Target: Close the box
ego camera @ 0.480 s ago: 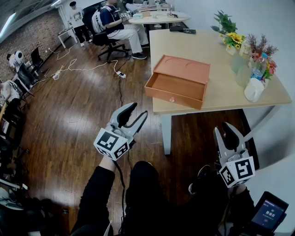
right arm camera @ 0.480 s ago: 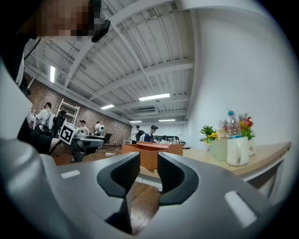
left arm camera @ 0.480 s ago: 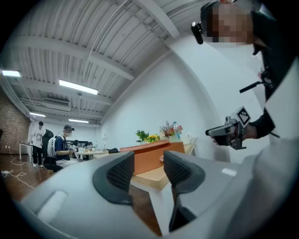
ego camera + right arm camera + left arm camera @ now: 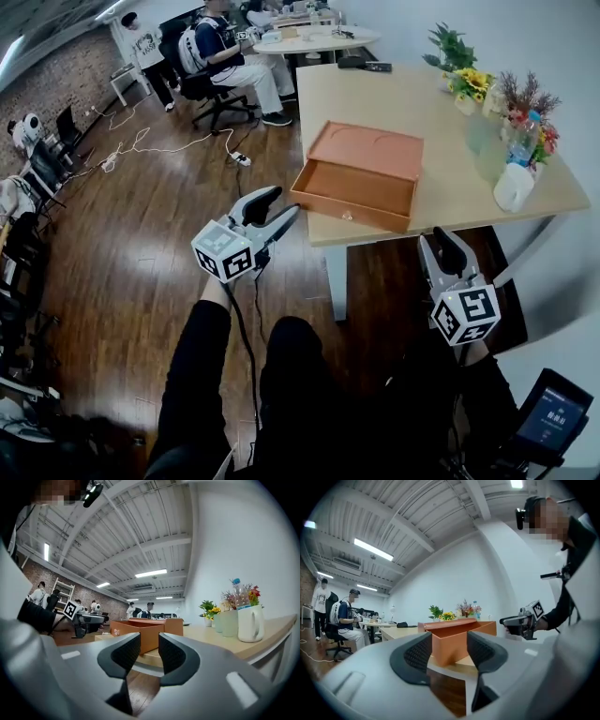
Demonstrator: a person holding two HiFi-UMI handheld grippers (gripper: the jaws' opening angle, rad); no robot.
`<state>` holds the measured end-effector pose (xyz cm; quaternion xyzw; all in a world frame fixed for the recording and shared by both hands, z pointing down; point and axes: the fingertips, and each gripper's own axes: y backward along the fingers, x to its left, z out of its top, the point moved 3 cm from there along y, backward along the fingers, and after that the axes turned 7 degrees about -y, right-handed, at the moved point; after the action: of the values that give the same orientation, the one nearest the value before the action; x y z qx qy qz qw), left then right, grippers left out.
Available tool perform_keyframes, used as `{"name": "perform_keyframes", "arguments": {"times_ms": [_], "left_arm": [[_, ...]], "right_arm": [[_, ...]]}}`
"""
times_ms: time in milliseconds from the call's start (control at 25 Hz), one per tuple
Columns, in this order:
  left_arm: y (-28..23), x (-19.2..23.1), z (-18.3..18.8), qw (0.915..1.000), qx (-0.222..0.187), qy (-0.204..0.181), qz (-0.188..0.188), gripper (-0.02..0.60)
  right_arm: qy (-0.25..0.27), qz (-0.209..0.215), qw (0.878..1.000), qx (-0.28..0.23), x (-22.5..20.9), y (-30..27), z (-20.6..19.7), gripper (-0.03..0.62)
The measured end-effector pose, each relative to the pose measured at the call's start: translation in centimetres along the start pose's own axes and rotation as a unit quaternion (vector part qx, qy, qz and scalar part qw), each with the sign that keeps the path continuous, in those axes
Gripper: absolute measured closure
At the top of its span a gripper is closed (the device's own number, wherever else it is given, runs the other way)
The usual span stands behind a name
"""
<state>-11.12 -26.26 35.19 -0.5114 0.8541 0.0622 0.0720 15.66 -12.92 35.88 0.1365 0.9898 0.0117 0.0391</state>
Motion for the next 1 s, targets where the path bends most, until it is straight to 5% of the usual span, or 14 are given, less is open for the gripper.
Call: {"name": "perform_keyframes", "arguments": {"times_ms": [200, 440, 760, 1000], "left_arm": [[-2.3, 1.3, -0.8, 0.9998, 0.012, -0.005, -0.013, 0.364], [-5.0, 0.5, -2.5, 0.9941, 0.064, -0.042, -0.077, 0.364], [-5.3, 0.2, -2.0, 0.9966, 0.050, -0.024, -0.060, 0.381], [-5.5, -2.9, -1.4, 0.9944, 0.074, -0.058, -0.048, 0.397]], "right_arm": [[0.007, 0.031, 0.999, 0.000, -0.6, -2.9, 0.4, 0.477], [0.044, 0.037, 0.998, 0.015, 0.6, -5.2, -0.4, 0.439], [0.039, 0.036, 0.999, 0.011, -0.4, -5.5, -0.1, 0.447], [0.016, 0.040, 0.999, 0.014, -3.2, -4.2, 0.0, 0.465]]}}
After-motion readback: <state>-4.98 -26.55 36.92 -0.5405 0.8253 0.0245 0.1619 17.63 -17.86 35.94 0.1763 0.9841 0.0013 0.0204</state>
